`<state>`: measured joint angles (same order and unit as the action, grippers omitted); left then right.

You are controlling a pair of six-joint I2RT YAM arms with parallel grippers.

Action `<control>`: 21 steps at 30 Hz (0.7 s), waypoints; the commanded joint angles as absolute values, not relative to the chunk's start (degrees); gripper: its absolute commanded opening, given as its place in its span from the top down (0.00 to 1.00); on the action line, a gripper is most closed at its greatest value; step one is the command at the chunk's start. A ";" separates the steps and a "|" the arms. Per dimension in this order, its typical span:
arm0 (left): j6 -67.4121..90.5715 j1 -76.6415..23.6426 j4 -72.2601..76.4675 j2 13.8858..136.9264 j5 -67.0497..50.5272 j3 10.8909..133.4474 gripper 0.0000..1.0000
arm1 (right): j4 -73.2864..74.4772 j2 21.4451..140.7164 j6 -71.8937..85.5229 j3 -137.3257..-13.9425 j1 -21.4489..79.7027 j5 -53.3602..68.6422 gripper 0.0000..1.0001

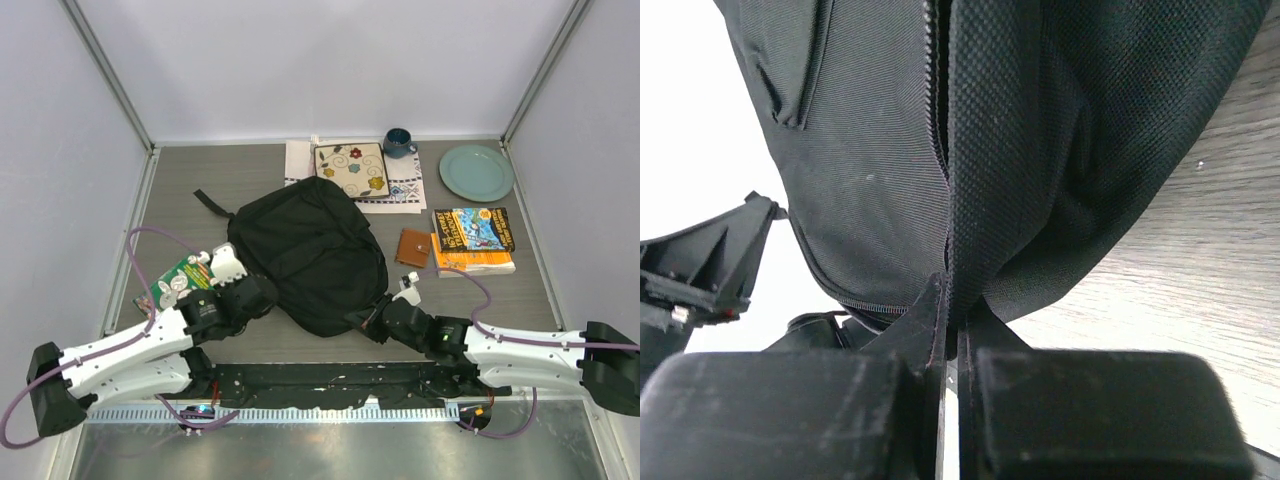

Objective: Pack the student bag
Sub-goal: Unzip the student bag at the center of the board.

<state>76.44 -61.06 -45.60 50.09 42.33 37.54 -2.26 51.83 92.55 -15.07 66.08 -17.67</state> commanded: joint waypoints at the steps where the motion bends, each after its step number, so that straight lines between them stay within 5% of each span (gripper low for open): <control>1: 63.64 -51.78 -47.46 50.62 46.06 37.62 1.00 | 0.70 50.89 91.06 -14.06 65.48 -19.69 1.00; 10: 59.15 -48.08 -41.23 49.40 38.50 36.21 0.99 | -2.11 53.96 84.30 -17.83 65.39 -17.76 1.00; 15: 58.80 -48.08 -42.88 46.94 34.19 37.96 0.69 | -6.06 58.26 80.16 -20.65 65.48 -15.38 1.00; 16: 59.23 -48.16 -43.76 46.24 33.49 38.32 0.61 | -6.41 59.92 79.55 -21.96 65.48 -15.12 1.00; 17: 59.50 -48.08 -45.51 45.36 33.40 38.93 0.40 | -6.94 60.90 78.76 -22.76 65.57 -14.51 1.00; 21: 61.26 -48.08 -50.09 38.61 33.75 40.51 0.12 | -6.86 65.03 77.34 -26.88 65.57 -13.28 1.00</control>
<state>60.18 -48.40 -44.84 44.07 33.41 36.80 -3.07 62.35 81.06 -21.32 65.76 -13.96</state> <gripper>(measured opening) 0.801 0.056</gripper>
